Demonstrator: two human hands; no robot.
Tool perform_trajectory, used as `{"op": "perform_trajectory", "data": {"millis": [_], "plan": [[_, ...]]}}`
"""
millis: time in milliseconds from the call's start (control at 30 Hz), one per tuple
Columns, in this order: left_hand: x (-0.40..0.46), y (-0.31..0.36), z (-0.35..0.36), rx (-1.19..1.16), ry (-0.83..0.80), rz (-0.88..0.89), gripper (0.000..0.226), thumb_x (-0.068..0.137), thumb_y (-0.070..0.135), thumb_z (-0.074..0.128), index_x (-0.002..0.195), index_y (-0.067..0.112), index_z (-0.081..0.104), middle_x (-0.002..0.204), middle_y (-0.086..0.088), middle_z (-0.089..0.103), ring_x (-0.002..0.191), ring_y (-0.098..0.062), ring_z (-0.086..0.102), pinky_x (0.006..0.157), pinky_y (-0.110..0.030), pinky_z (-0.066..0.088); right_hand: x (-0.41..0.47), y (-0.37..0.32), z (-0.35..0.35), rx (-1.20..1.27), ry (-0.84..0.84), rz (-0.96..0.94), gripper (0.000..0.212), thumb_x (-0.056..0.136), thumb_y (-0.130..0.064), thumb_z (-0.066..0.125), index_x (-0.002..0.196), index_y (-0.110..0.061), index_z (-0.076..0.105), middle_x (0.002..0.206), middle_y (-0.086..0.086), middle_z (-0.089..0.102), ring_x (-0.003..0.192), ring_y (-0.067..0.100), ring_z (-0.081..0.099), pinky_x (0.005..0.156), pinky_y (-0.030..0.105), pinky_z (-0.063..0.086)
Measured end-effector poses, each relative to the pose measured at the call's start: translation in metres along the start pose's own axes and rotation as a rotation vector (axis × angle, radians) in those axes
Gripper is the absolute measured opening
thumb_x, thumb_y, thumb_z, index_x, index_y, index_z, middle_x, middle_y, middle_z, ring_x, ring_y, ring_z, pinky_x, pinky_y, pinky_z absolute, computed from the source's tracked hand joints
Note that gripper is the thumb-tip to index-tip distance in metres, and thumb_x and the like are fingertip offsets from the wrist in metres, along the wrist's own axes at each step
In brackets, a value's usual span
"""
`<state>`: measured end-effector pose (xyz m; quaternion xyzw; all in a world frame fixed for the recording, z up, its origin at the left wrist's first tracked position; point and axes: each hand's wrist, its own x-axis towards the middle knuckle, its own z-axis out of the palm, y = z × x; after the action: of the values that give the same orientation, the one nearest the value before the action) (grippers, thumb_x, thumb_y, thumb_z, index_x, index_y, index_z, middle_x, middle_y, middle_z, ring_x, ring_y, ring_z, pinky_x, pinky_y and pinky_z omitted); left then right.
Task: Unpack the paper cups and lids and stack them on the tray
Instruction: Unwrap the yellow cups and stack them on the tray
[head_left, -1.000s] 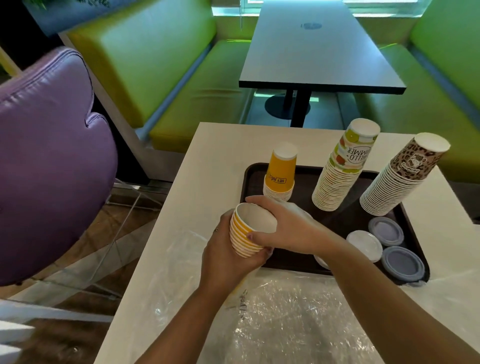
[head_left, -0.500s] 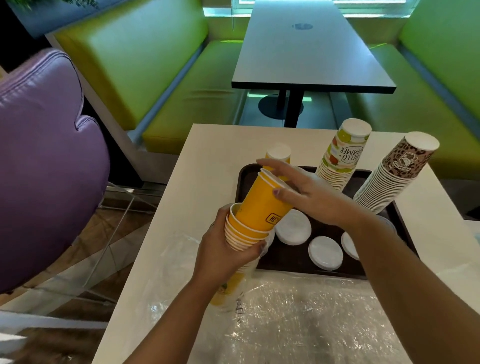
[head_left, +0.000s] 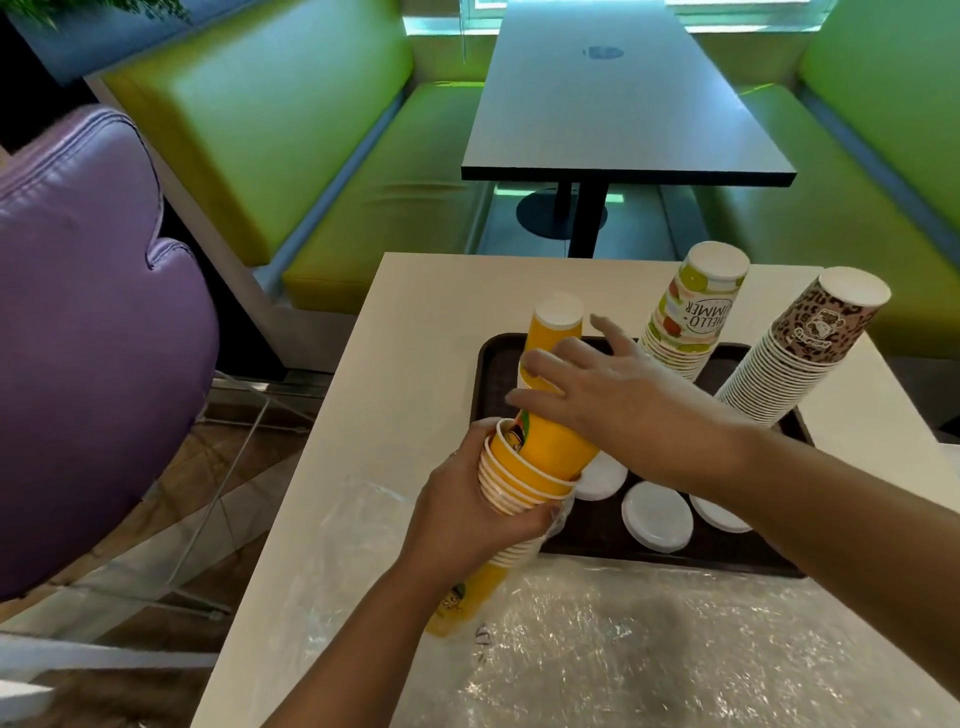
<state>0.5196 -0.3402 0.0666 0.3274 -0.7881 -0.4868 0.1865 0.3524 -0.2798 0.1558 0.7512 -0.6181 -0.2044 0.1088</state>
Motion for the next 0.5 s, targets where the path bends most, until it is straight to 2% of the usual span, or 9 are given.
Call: {"op": "perform_trajectory", "data": {"millis": [67,100,200,267,367,500], "plan": [[0.001,0.000,0.000,-0.003,0.018,-0.013,0.068,0.051,0.065,0.070,0.111,0.049,0.042,0.098,0.025,0.062,0.089,0.010,0.059,0.071,-0.006,0.047,0.002,0.007,0.006,0.019,0.072,0.048,0.077,0.085,-0.010,0.062,0.147,-0.022,0.017,0.153,0.008,0.013,0.139,0.029,0.020,0.114,0.055,0.012],[0.002,-0.001,-0.001,0.000,0.027,-0.021,0.068,0.051,0.063,0.073,0.110,0.049,0.042,0.096,0.026,0.062,0.088,0.011,0.059,0.069,-0.005,0.046,0.003,0.013,0.010,0.029,0.144,0.073,0.079,0.080,-0.008,0.067,0.145,-0.021,0.024,0.151,0.008,0.020,0.138,0.030,0.024,0.113,0.054,0.017],[0.005,-0.002,-0.003,0.015,0.040,-0.054,0.067,0.060,0.050,0.083,0.111,0.046,0.040,0.094,0.025,0.060,0.086,0.014,0.057,0.067,-0.002,0.044,0.009,0.034,0.024,0.110,0.307,0.198,0.090,0.052,-0.005,0.085,0.132,-0.018,0.048,0.137,0.012,0.045,0.123,0.036,0.044,0.098,0.056,0.040],[0.008,-0.004,-0.004,0.024,0.047,-0.076,0.068,0.064,0.043,0.083,0.116,0.042,0.039,0.097,0.024,0.057,0.085,0.010,0.058,0.066,-0.001,0.043,0.016,0.044,0.038,0.252,0.402,0.285,0.088,0.050,-0.008,0.086,0.130,-0.020,0.049,0.133,0.012,0.046,0.119,0.035,0.043,0.091,0.054,0.043],[0.010,-0.006,-0.004,0.024,0.045,-0.090,0.072,0.064,0.041,0.082,0.122,0.038,0.039,0.102,0.022,0.057,0.090,0.005,0.057,0.067,-0.001,0.043,0.031,0.051,0.050,0.604,0.491,0.455,0.085,0.058,-0.018,0.086,0.132,-0.025,0.045,0.136,0.008,0.038,0.121,0.030,0.036,0.089,0.048,0.043],[0.014,-0.009,-0.004,0.019,0.027,-0.121,0.071,0.065,0.042,0.082,0.118,0.043,0.035,0.100,0.027,0.052,0.089,0.006,0.056,0.065,0.000,0.043,0.060,0.054,0.073,1.305,0.603,0.733,0.086,0.068,-0.023,0.083,0.139,-0.022,0.034,0.136,0.005,0.040,0.123,0.019,0.039,0.090,0.033,0.040]]}}
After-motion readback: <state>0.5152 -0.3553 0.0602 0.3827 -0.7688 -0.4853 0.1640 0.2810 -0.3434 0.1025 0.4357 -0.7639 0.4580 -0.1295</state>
